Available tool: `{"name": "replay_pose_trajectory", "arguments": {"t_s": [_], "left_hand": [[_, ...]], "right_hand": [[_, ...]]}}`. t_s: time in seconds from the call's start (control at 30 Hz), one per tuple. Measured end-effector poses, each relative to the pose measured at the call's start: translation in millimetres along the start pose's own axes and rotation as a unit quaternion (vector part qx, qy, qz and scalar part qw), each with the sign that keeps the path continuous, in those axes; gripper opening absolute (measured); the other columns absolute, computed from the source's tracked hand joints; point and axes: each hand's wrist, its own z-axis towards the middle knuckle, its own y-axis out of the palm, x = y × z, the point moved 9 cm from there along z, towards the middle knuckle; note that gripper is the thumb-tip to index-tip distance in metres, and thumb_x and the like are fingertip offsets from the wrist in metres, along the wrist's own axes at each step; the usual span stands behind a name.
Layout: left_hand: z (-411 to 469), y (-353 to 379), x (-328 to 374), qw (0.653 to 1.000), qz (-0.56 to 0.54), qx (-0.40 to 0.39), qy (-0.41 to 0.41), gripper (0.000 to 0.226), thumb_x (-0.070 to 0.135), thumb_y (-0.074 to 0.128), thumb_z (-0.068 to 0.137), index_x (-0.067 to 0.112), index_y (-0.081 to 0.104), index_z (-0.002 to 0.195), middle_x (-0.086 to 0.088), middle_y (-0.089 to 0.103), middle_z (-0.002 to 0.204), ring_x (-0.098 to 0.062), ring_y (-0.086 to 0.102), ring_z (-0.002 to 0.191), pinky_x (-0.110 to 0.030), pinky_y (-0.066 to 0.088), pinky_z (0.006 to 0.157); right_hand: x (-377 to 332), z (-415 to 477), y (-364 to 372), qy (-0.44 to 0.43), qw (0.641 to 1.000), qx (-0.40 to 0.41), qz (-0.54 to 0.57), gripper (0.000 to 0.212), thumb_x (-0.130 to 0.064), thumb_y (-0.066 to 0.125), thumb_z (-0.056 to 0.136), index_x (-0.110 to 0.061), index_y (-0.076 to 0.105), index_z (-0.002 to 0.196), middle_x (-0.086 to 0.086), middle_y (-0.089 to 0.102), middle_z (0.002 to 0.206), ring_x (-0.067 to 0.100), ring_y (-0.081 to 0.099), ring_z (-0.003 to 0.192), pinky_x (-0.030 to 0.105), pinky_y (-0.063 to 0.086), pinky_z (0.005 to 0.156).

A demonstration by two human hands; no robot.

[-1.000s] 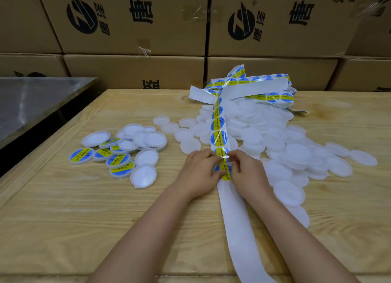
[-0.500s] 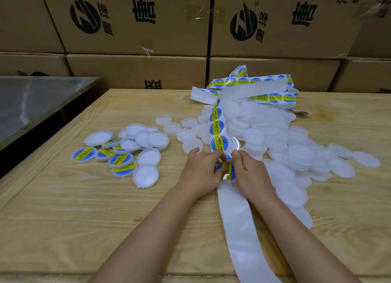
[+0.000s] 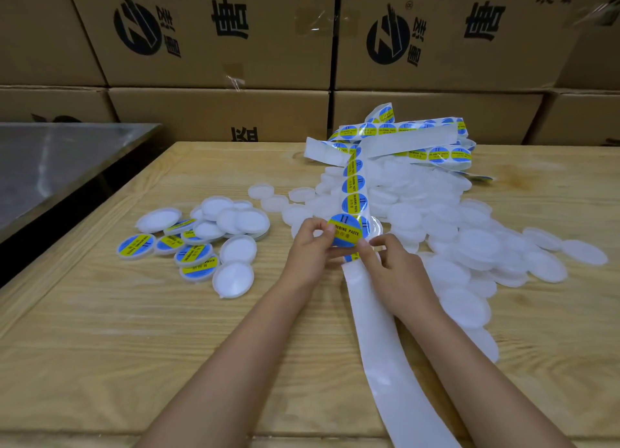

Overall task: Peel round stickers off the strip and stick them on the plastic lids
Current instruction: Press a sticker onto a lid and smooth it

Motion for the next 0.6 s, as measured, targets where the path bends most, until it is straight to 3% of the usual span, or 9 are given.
{"name": "replay_pose_trajectory", "arguments": {"t_s": [0.07, 0.17, 0.2, 0.43, 0.53, 0.6], "left_hand": [[-0.1, 1.5, -0.7, 1.0, -0.019, -0.006, -0.004, 0.014, 0.013, 0.043, 0.099, 0.013, 0.045, 0.086, -0.012, 0.067, 0.088, -0.02, 0.068, 0.075, -0.031, 0.051, 0.073], [-0.6, 3.1, -1.8, 1.0, -0.007, -0.015, -0.001, 0.015, 0.012, 0.043, 0.099, 0.016, 0.046, 0.084, -0.006, 0.065, 0.088, -0.013, 0.066, 0.074, -0.021, 0.048, 0.069], [-0.6, 3.9, -2.5, 1.0, 0.001, -0.02, 0.001, 0.016, 0.012, 0.043, 0.099, 0.017, 0.045, 0.083, -0.005, 0.065, 0.088, -0.013, 0.065, 0.076, -0.022, 0.047, 0.072], [-2.3, 7.9, -1.0, 0.999, 0.027, -0.041, 0.025, 0.013, 0.01, 0.047, 0.097, 0.017, 0.047, 0.087, 0.011, 0.071, 0.072, -0.002, 0.067, 0.075, -0.022, 0.048, 0.078], [-1.9, -1.4, 8.1, 0.993, 0.091, 0.014, 0.078, 0.014, 0.011, 0.046, 0.097, 0.018, 0.056, 0.091, 0.006, 0.069, 0.084, -0.008, 0.066, 0.082, -0.028, 0.047, 0.081], [-3.7, -12.0, 14.8, 0.979, 0.146, 0.076, 0.119, 0.02, 0.013, 0.048, 0.096, 0.021, 0.053, 0.114, 0.005, 0.067, 0.096, -0.01, 0.062, 0.089, -0.025, 0.047, 0.084]], "right_hand": [[-4.3, 0.1, -4.0, -0.023, 0.999, 0.022, 0.03, 0.029, -0.045, 0.055, 0.089, -0.024, 0.056, 0.108, -0.01, 0.063, 0.091, 0.008, 0.056, 0.089, 0.022, 0.041, 0.071], [-9.5, 0.8, -14.1, -0.045, 0.991, 0.05, 0.119, 0.003, -0.028, 0.064, 0.087, -0.029, 0.062, 0.089, -0.02, 0.064, 0.092, 0.001, 0.057, 0.094, 0.002, 0.036, 0.071], [-9.9, 1.0, -16.6, -0.045, 0.987, 0.053, 0.143, 0.007, -0.024, 0.065, 0.087, -0.03, 0.062, 0.084, -0.018, 0.065, 0.092, 0.001, 0.058, 0.096, 0.0, 0.035, 0.072], [-7.2, 3.6, -19.0, -0.026, 0.977, 0.057, 0.206, 0.015, -0.017, 0.065, 0.086, -0.027, 0.065, 0.075, -0.012, 0.068, 0.087, 0.008, 0.06, 0.094, 0.018, 0.04, 0.083], [-4.9, 3.4, -18.6, -0.018, 0.974, 0.069, 0.216, 0.017, -0.014, 0.063, 0.086, -0.026, 0.062, 0.074, -0.013, 0.066, 0.085, 0.012, 0.059, 0.088, 0.024, 0.044, 0.08], [-5.9, 2.8, -16.9, -0.019, 0.974, 0.073, 0.213, 0.017, -0.012, 0.06, 0.086, -0.024, 0.06, 0.074, -0.012, 0.064, 0.083, 0.009, 0.059, 0.084, 0.017, 0.045, 0.071]]}}
